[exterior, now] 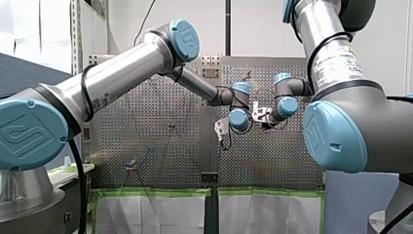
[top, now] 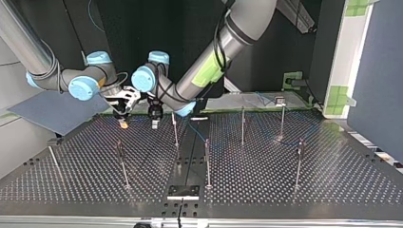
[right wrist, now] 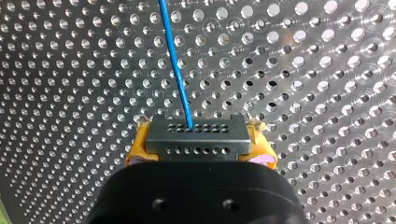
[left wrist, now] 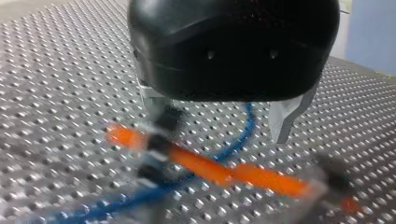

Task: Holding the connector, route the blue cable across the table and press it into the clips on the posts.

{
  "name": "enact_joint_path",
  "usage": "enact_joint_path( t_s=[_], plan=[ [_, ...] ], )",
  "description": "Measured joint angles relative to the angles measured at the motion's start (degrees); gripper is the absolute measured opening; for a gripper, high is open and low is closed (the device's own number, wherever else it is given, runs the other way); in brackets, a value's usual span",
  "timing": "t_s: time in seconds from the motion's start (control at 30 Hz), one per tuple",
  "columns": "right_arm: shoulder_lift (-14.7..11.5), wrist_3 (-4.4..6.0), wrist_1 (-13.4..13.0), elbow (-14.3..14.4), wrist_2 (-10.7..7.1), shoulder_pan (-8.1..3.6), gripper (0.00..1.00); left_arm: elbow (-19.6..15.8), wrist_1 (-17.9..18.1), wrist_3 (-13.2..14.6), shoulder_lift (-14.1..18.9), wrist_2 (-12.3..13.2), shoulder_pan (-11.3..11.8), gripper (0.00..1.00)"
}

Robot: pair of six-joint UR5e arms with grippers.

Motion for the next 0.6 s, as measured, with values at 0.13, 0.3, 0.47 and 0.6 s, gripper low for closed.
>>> enact_joint_path(
  t_s=[0.13, 0.3, 0.47, 0.6],
  plan=[
    [0.0, -0.02, 0.0, 0.0, -0.07, -0.05, 0.0, 2.13, -1.89, -0.27, -2.13, -0.49, 0.15, 1.0],
    [0.01, 0.0, -0.04, 0.0, -0.31, -0.14, 0.0, 3.6, -3.32, -0.37, -3.5, -1.53, 0.12, 1.0],
    [0.0, 0.02, -0.08, 0.0, -0.4, -0.15, 0.0, 3.78, -3.71, -0.31, -3.66, -2.67, -0.49, 1.0],
    [0.0, -0.02, -0.09, 0.0, -0.41, -0.16, 0.0, 3.8, -3.79, 0.21, -3.67, -3.2, -1.04, 0.8]
  ],
)
